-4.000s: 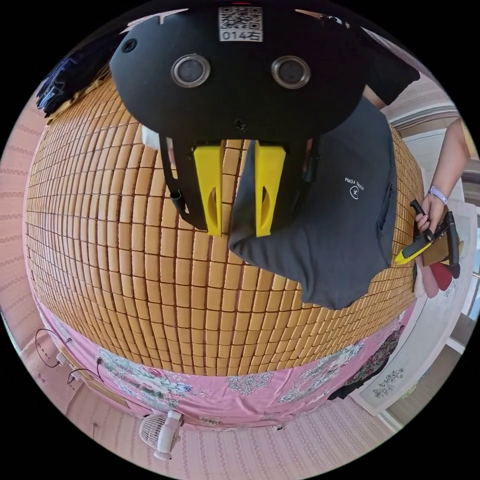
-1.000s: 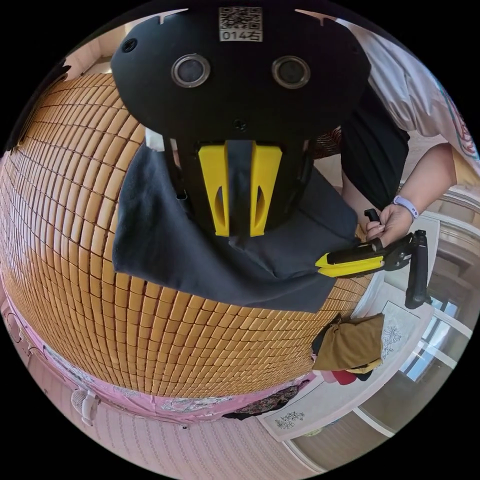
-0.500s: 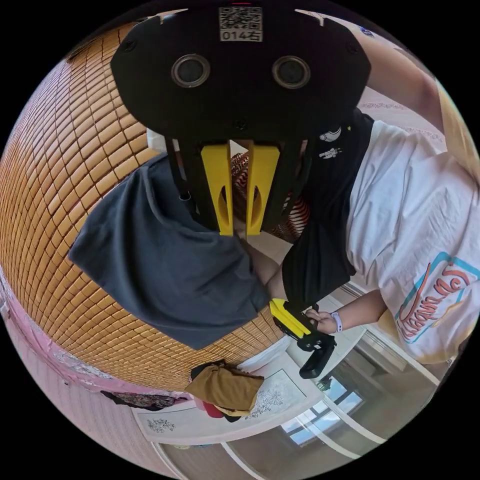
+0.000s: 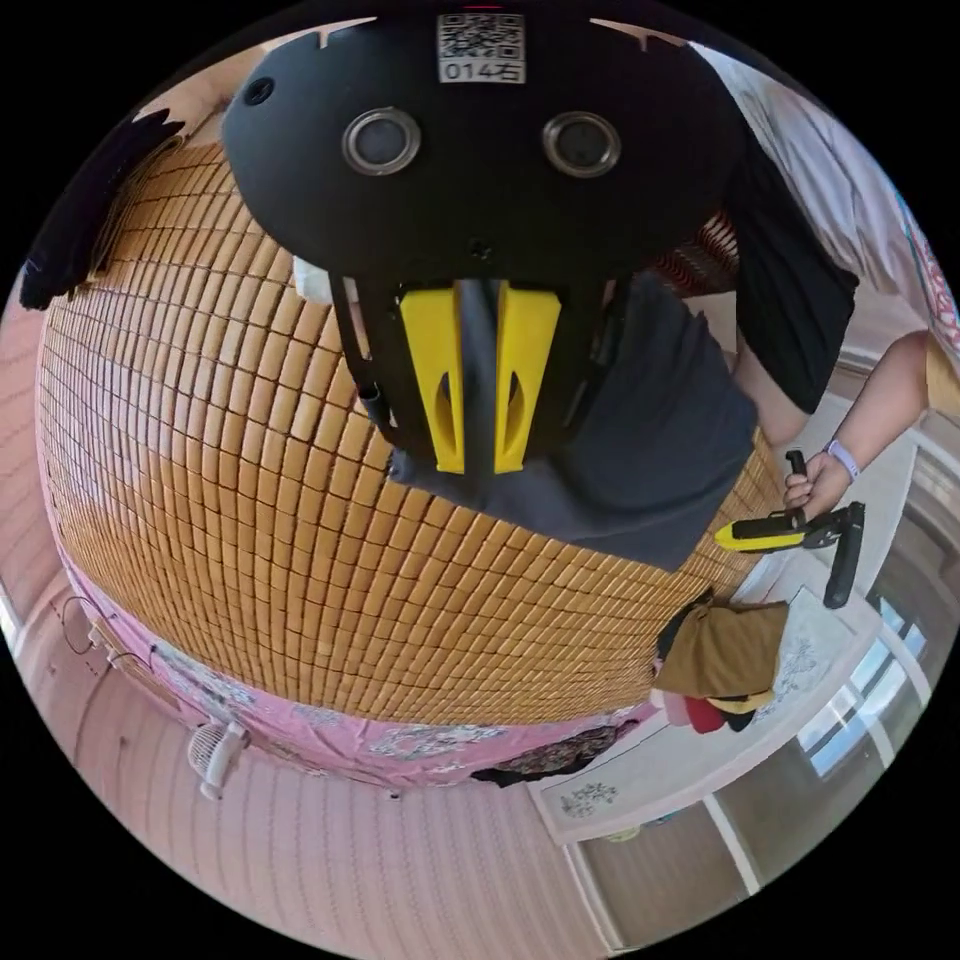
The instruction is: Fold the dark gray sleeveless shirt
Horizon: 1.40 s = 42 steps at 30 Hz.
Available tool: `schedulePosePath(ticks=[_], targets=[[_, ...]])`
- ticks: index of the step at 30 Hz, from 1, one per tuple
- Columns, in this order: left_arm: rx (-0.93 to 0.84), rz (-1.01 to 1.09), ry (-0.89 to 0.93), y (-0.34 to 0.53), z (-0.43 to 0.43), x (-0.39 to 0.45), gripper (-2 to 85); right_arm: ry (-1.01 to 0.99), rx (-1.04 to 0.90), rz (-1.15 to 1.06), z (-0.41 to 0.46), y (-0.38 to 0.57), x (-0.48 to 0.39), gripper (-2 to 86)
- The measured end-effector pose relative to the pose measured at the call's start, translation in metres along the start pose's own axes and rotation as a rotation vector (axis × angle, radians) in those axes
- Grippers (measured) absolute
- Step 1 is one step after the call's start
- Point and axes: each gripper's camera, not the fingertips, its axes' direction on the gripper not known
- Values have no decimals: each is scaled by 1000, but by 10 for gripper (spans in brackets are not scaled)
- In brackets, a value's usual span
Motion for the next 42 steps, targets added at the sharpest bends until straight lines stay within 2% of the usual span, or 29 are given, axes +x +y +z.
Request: schedulePosePath(ticks=[3,6,10,14,18,20,23,28,30,34,36,39,42], targets=[[-49,-14,-122,-20,28,2,47,70,-47,150,22,-15,23,75],[-64,31,-143,-27,44,6,32,-23,-132,233,43,-20,37,46],[-46,68,-284,-35,56,10,-5,-66,-54,309,32,-19,53,12],[-39,-21,-190,-57,69,-7,-2,-101,-13,338,31,-25,59,9],[-24,-70,-131,-67,69,-13,29,-5,15,323,25,-39,48,13],[49,-31,-136,-58,52,-3,36,10,39,295,14,-42,39,18],[95,101,-78,-28,36,24,38,-43,54,97,-1,-39,-4,27],[-36,293,132,38,42,91,55,-334,-121,-389,9,-2,-129,67],[-79,349,151,60,47,112,62,-336,-183,-484,16,12,-161,77],[-178,408,136,86,62,138,72,-273,-250,-486,32,20,-190,80],[-197,422,92,92,71,143,68,-178,-298,-453,43,18,-195,67],[-281,447,2,96,96,147,28,-156,-289,-440,47,9,-200,28],[-231,464,-6,99,93,145,-5,-169,-296,-433,42,-3,-207,12]])
